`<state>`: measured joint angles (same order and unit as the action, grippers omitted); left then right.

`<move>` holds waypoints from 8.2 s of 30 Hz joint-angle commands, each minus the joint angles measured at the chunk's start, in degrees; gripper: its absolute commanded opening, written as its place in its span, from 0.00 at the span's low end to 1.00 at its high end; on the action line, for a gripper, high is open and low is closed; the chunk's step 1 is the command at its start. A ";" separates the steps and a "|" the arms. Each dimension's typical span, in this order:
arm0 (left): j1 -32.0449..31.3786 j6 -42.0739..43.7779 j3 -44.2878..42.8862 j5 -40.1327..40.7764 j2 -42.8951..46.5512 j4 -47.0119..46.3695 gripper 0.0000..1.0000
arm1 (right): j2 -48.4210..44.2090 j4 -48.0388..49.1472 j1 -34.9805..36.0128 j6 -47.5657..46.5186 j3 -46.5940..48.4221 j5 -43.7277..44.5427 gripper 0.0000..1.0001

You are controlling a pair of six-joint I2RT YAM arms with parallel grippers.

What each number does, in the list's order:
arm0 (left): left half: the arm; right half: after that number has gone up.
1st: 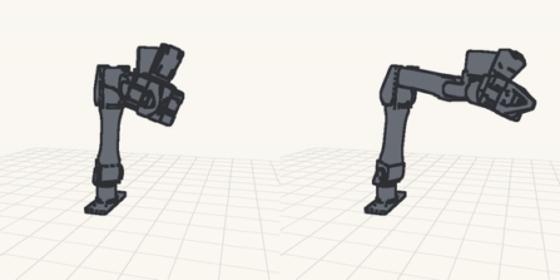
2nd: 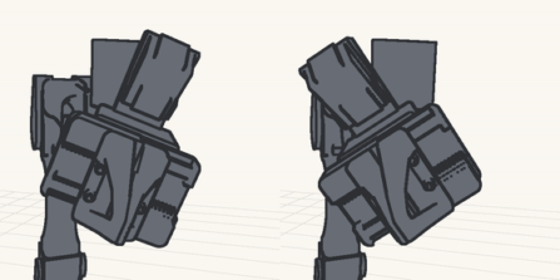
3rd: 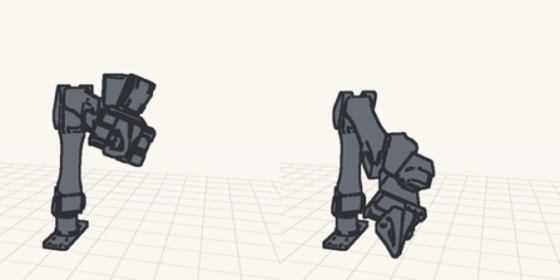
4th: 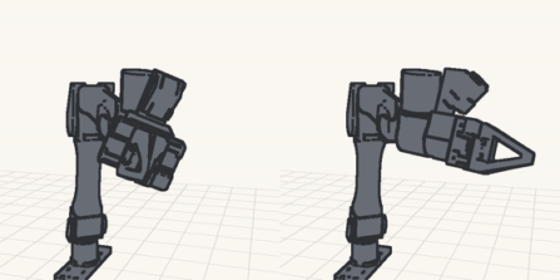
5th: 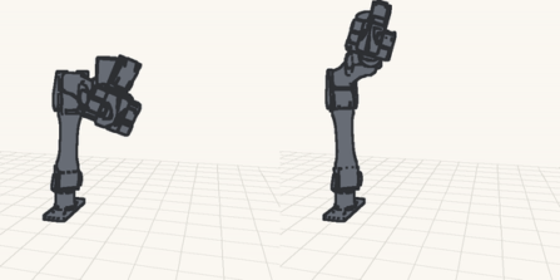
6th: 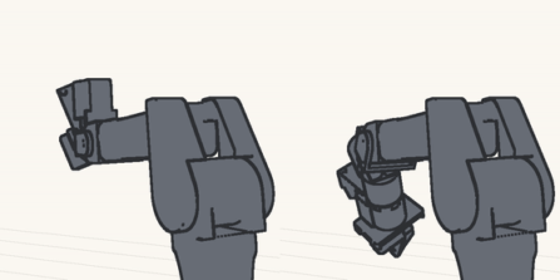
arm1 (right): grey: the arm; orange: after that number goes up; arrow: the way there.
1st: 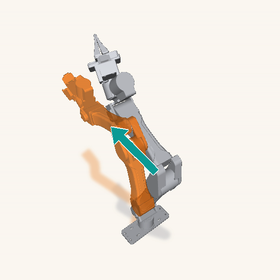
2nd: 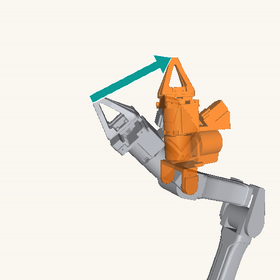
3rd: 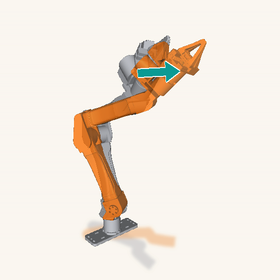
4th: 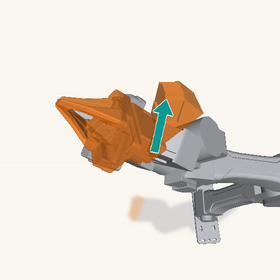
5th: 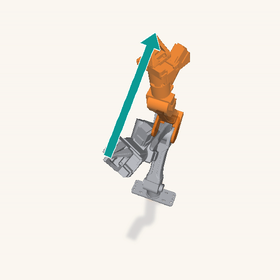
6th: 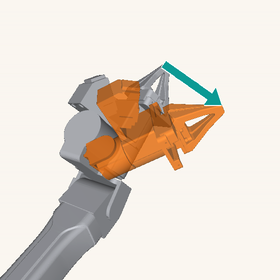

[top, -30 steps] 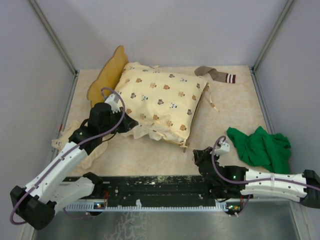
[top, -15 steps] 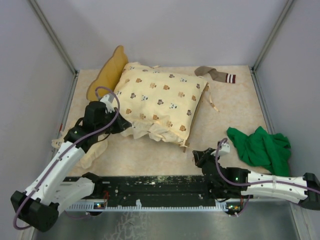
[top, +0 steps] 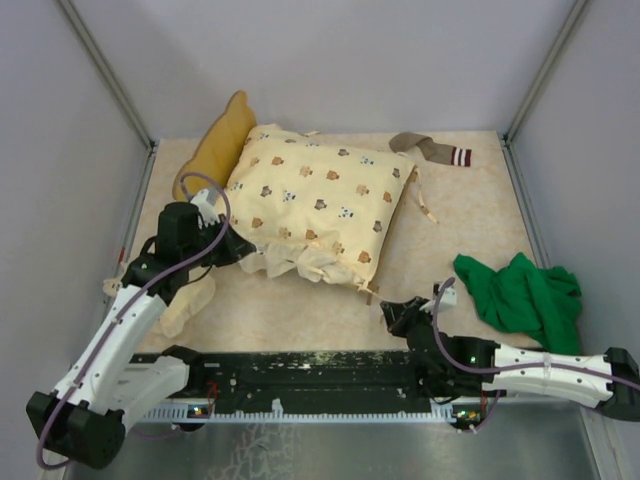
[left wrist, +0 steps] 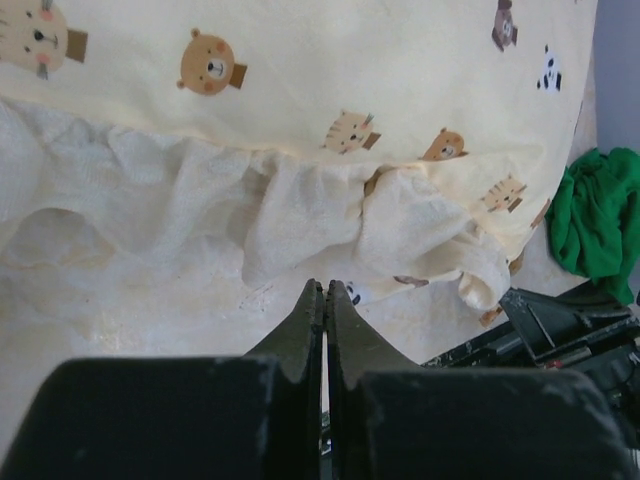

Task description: Set up the pet bed

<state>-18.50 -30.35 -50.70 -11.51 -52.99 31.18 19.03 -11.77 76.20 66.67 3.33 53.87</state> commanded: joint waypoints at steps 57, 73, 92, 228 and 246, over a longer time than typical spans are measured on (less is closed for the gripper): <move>-3.84 18.15 3.21 -13.62 -1.91 -9.36 0.69 | 36.68 4.33 -34.01 -17.81 29.18 -27.05 0.42; -17.60 27.36 1.18 -17.60 0.32 -14.48 0.64 | 39.16 15.17 -39.57 -44.74 24.91 -45.78 0.10; -20.08 36.71 6.56 -27.73 -0.54 -27.31 0.61 | 42.86 12.07 -48.81 -61.64 32.08 -60.52 0.01; 4.36 33.64 -13.04 28.85 -6.78 -11.40 0.95 | 19.09 -11.71 -18.21 -25.51 30.04 -27.83 0.63; 11.03 31.85 -8.36 3.57 -9.19 -10.81 0.57 | 22.07 -11.03 -18.26 -31.40 30.78 -26.64 0.63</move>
<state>-7.22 2.42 -59.37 5.41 -64.49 18.24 42.76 -23.44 58.30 37.80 32.62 25.06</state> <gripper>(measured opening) 0.620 0.629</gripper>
